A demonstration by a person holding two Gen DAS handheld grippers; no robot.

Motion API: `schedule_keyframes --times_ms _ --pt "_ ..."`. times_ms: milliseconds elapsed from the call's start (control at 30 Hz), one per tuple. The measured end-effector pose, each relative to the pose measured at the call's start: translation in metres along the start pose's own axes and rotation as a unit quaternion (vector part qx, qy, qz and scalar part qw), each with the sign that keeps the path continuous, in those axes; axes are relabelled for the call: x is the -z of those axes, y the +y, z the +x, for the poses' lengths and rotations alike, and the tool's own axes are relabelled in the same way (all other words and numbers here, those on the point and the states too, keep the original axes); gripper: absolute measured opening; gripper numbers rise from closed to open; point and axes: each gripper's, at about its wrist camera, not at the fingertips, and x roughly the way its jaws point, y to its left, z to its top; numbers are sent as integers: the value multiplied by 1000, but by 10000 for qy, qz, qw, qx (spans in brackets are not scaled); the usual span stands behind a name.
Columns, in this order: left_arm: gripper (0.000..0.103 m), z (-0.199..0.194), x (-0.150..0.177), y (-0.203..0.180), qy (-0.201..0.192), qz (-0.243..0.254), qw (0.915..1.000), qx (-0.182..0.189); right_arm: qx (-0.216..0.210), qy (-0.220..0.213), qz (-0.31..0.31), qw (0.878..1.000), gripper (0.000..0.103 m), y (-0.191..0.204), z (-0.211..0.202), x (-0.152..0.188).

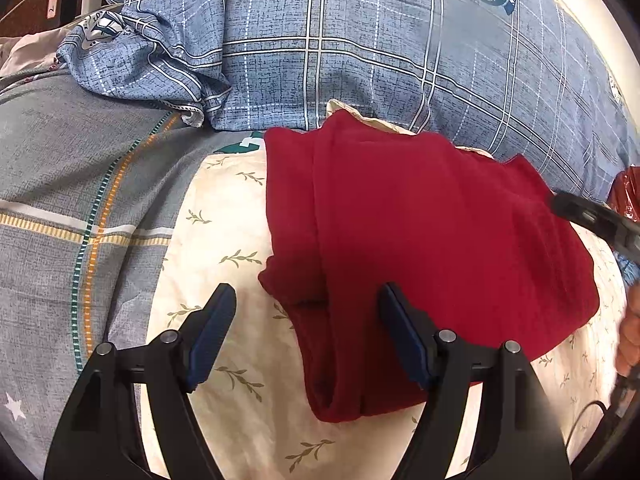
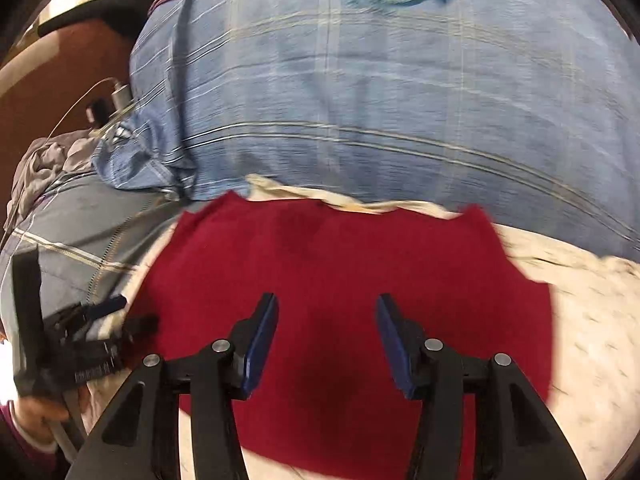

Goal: Fold small clothes

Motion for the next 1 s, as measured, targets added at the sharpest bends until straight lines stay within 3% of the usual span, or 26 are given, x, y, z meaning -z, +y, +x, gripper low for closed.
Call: schedule_keyframes --times_ms 167,433,533,733,800,833,933,1000 --pt "78 3 0 3 62 -40 9999 70 -409 185 -38 9990 49 35 51 -26" --pt "84 14 -5 18 348 -505 9971 441 -484 465 -442 9968 49 84 127 -60" --pt "84 16 -7 21 380 -597 9961 529 -526 848 -531 9936 49 98 163 -66" --pt "84 17 -8 25 426 -737 9943 641 -573 939 -377 9932 52 100 161 -75" --pt "84 16 -7 24 410 -713 9948 601 -763 1046 -230 9913 75 101 153 -76" --pt "84 16 -7 23 405 -711 9949 587 -812 1124 -212 9901 81 105 151 -75" --pt "84 16 -6 23 383 -708 9951 570 -866 1305 -585 9859 83 127 153 -71" --pt "84 16 -6 22 372 -701 9953 562 -588 1451 -1028 9823 85 145 163 -67"
